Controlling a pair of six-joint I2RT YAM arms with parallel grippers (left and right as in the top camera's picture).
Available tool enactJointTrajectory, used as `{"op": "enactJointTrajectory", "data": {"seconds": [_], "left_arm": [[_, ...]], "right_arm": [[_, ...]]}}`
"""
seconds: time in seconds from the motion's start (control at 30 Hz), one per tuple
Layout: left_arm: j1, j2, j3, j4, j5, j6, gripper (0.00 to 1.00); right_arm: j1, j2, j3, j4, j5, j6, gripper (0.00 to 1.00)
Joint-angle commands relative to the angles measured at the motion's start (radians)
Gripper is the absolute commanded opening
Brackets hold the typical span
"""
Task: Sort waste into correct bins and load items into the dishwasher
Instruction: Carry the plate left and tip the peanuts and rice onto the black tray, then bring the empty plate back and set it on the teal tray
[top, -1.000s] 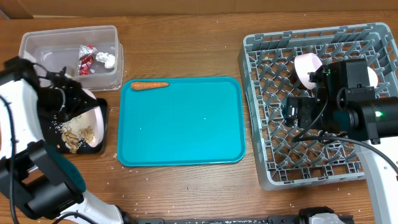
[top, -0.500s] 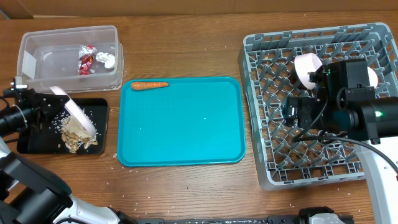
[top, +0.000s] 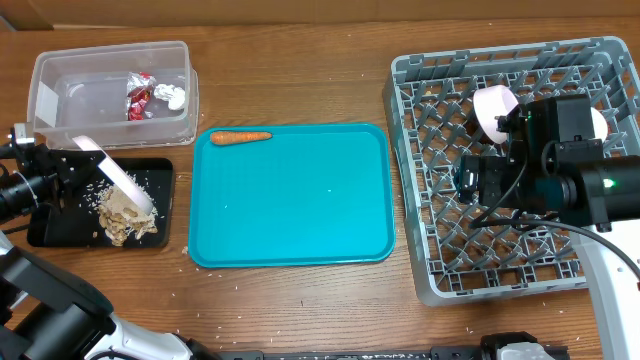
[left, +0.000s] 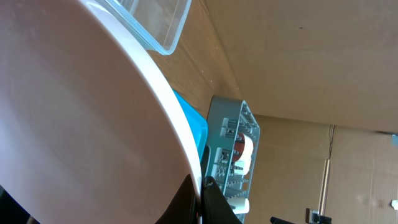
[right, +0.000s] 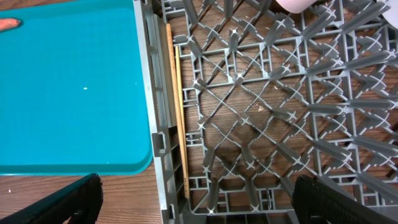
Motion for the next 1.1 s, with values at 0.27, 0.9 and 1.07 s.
{"op": "enactJointTrajectory", "data": {"seconds": [0.27, 0.9, 1.07], "left_arm": [[0.006, -0.036, 0.022, -0.04, 0.071, 0.114, 0.04], [-0.283, -0.058, 0.021, -0.287, 0.186, 0.412, 0.04], [-0.532, -0.057, 0.021, -0.15, 0.118, 0.351, 0.04]], "right_arm": [[-0.003, -0.001, -0.003, 0.003, 0.002, 0.003, 1.0], [-0.003, -0.001, -0.003, 0.003, 0.002, 0.003, 1.0], [-0.003, -0.001, -0.003, 0.003, 0.002, 0.003, 1.0]]}}
